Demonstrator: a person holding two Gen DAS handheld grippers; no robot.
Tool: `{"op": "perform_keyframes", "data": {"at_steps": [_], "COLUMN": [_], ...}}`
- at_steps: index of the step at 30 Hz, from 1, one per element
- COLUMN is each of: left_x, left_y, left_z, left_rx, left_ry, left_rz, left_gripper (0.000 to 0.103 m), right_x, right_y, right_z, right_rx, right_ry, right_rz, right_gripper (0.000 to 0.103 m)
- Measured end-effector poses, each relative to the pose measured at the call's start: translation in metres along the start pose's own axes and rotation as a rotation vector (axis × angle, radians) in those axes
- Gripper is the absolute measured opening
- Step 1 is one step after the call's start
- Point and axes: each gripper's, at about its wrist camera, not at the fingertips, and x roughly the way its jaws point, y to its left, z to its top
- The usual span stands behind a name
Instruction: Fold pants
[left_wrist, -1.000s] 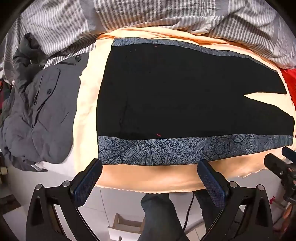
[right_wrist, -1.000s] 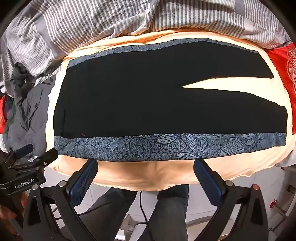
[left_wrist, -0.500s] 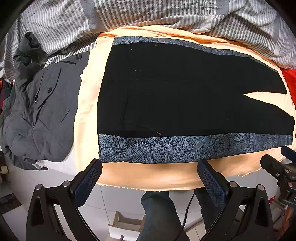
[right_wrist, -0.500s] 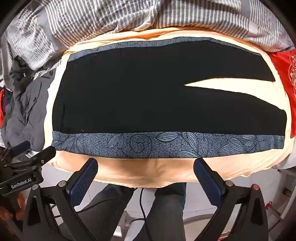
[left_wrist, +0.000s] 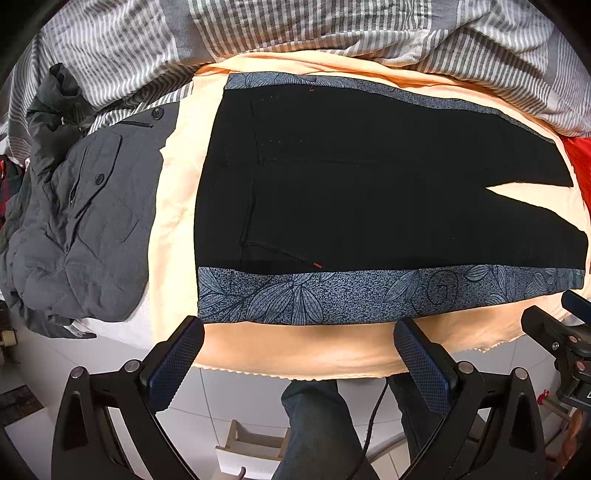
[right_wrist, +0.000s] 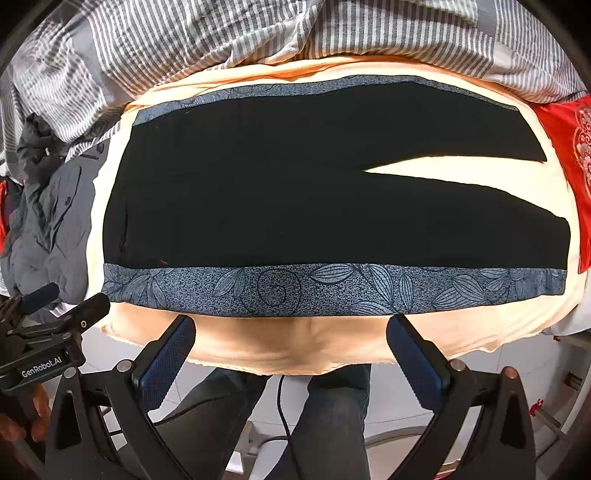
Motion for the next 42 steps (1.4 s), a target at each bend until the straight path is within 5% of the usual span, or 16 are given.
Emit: {"op": "perform_keyframes", "data": {"at_steps": [42], "left_x": [0.0045], "left_y": [0.0062], "left_z": [0.0003], "left_rx": [-0.027], "left_ry": [0.024], "left_rz": [-0.024], "left_gripper": [0.103], "right_x": [-0.0015], "right_y": [0.0007], "right_z": [0.0025], "right_rx": [0.004], "right_ry": [-0.003], "right_rz": [-0.017], "right_gripper": [0.103]}}
